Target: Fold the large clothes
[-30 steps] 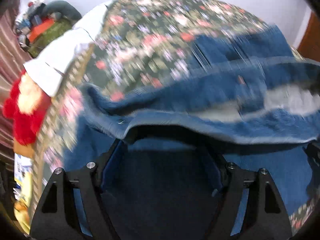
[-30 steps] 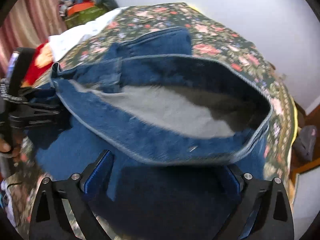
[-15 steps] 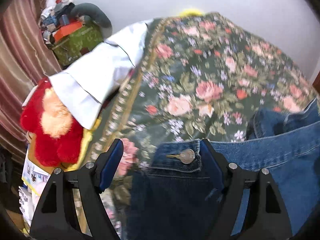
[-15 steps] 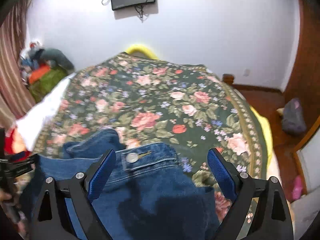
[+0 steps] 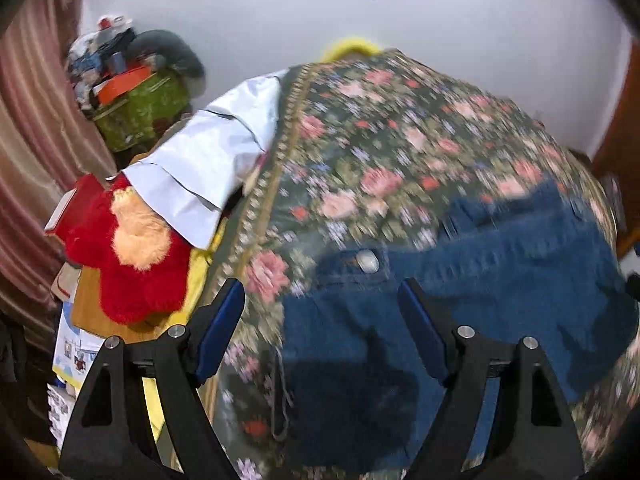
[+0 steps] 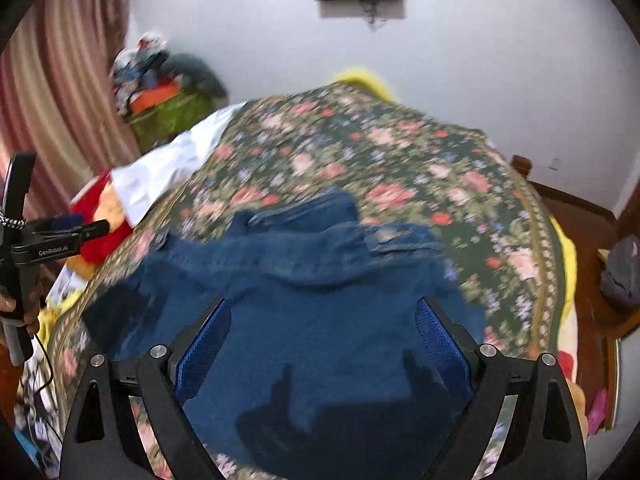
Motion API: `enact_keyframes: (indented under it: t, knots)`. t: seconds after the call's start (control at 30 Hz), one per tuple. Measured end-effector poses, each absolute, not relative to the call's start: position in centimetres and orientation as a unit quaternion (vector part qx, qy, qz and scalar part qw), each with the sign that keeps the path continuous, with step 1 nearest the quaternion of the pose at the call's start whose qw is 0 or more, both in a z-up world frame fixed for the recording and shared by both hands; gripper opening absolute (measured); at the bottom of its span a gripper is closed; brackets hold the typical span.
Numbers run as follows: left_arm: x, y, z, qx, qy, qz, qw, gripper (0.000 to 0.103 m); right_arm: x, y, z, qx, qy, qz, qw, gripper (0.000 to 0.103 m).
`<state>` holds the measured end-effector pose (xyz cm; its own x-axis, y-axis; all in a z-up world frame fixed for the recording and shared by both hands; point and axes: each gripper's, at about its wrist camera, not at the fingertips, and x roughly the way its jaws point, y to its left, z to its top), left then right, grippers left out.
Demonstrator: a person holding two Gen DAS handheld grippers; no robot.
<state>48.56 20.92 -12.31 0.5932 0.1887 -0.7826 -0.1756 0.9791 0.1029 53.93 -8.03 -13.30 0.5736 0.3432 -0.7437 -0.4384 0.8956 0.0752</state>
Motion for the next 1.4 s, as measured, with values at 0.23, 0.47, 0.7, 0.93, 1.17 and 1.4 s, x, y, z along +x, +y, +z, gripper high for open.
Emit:
enact_keyframes:
  t: [0.23,0.47,0.7,0.93,1.17,1.4]
  knots:
    - [46.9,17.2,-16.9,0.013,0.485,0.047,0.873,0.079,52.1,-4.2,-17.4,-0.095,0.444,0.243,0.857,0.093]
    - [47.4,15.6,-23.0,0.014,0.534,0.032,0.845,0.079,51.2,-1.4,-22.2,-0.186,0.468,0.236,0.831,0.093]
    - [46.2,15.0,-24.6,0.060,0.523,0.029,0.850,0.082,51.5,-3.7,-23.1,-0.178,0.462,0.227,0.839,0.098]
    - [45.3,15.2,-24.1,0.056,0.516,0.035,0.854,0.082,51.2,-8.0,-21.8,-0.187,0.448,0.197,0.852,0.098]
    - [43.7,15.4,-23.3,0.047,0.506,0.048,0.860,0.082,50.4,-11.9,-19.8,-0.196,0.429,0.156,0.868,0.098]
    - [42.4,15.4,-22.4,0.051,0.501,0.055,0.862,0.082,50.3,-17.0,-20.2,-0.113,0.456,0.161,0.868,0.100]
